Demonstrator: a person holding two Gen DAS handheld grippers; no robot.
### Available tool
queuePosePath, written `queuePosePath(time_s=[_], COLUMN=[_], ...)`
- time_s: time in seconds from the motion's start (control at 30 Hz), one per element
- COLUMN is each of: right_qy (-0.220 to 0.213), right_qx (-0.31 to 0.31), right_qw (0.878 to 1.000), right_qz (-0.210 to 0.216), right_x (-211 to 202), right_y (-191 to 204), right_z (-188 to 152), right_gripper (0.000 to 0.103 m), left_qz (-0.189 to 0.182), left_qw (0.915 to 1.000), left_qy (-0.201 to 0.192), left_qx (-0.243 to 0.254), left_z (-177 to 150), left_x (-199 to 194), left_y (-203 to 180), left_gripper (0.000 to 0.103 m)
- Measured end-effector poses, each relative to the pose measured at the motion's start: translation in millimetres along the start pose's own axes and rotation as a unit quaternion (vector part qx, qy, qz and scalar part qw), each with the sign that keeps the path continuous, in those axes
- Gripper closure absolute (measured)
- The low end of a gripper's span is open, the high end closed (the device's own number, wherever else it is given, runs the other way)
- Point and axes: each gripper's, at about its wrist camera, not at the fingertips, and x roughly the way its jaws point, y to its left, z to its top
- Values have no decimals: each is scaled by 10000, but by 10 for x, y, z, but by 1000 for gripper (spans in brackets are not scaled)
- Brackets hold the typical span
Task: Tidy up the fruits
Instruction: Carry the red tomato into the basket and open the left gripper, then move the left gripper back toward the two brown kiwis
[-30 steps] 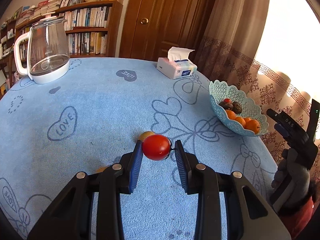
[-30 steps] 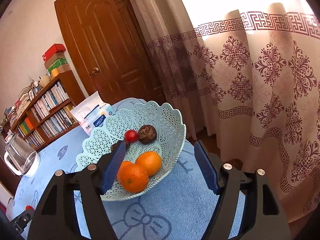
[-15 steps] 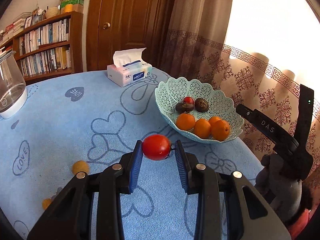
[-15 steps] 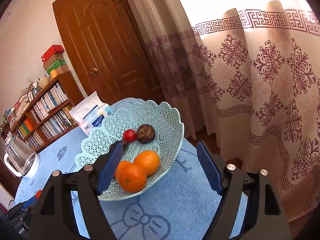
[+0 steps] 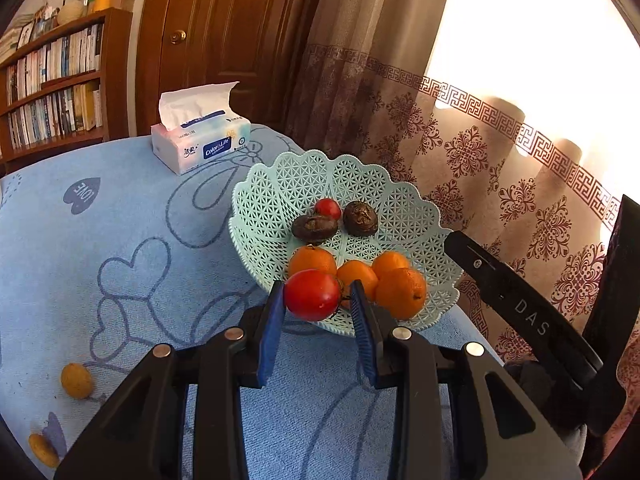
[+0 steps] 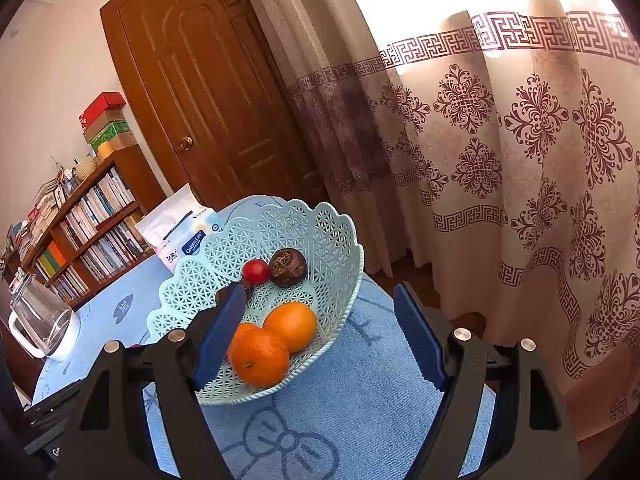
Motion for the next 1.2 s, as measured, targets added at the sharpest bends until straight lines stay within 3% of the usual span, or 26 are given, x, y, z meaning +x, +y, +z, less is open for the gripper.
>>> queuePosePath(time_s=[0.13,0.2,0.43,0.5,0.67,0.83,0.97,1.2], right_qy=[5,9,7,1,-5,-17,-48,-165], right_qx=[1,-5,-6,-1,8,11,15,-8], right_qw=[10000,10000,10000,10000,10000,10000,10000,9998], right_qz=[4,5,4,2,0,4,5,81], right_x=[4,9,11,14,18,20,9,-46], right_y=[1,3,2,-1,-9,-17,-21,2], right_z=[1,2,4,4,6,5,10,16], right_gripper=[25,25,25,25,25,25,24,19], left_qz=[-23,-19,-38,-11,80,169,292,545], left_qw=[10000,10000,9998,9998,9996,9994,9990,9977], left_qy=[-39,-33,-7,-24,-73,-87,-154,-230], left_qx=[13,-48,-208,-208,-242,-286,-301,-340], left_z=[24,16,-33,-47,-87,-123,-144,-182], left_x=[61,76,25,-7,-80,-125,-183,-274], left_y=[-24,-3,95,103,128,172,206,263], left_gripper=[68,55,53,47,37,36,23,14])
